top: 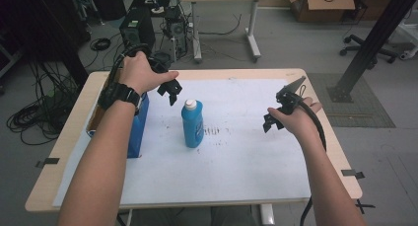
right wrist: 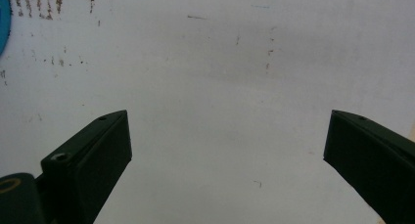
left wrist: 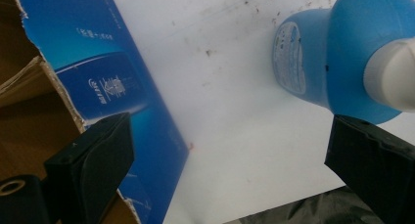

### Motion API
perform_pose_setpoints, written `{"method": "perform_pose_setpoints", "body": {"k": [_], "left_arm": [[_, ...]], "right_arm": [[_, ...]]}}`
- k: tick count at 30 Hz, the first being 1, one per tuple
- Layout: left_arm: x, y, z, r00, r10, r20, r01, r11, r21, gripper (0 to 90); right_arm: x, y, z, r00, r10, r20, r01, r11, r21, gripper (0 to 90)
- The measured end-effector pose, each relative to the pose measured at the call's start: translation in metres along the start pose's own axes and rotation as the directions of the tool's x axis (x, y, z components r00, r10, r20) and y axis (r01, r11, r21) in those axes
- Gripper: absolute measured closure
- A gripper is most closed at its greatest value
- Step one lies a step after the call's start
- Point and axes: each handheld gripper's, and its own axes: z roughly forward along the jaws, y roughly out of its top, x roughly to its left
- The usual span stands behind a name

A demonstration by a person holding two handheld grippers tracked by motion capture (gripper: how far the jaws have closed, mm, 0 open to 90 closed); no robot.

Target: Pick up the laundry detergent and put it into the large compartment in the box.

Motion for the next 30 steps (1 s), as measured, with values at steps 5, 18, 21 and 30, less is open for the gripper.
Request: {"method": "perform_pose_setpoints", "body": {"k": [5,18,21,30], "left_arm": [[-0.001,-0.001,-0.001,1.0,0.002,0.001,-0.002,1.0,-0.003,4.5],[0.0,-0.002,-0.01,1.0,-0.003,-0.004,0.003,0.9998,-0.017,4.5],[-0.002,-0.001,-0.013,1.0,0.001,0.001,-0.001,0.9998,-0.022,4.6],[-0.008,0.001,-0.02,0.9999,0.003,0.011,-0.003,0.9994,-0.036,4.5]], "right_arm": [[-0.002,-0.001,0.0,1.0,0.0,0.001,0.0,1.0,0.0,4.0],[-0.005,-0.003,0.001,1.0,-0.01,-0.001,0.01,1.0,-0.009,4.1],[-0.006,-0.004,-0.001,1.0,-0.01,0.0,0.01,1.0,-0.013,4.1],[-0.006,-0.007,-0.003,0.9999,-0.014,0.001,0.014,1.0,-0.026,4.0]]}}
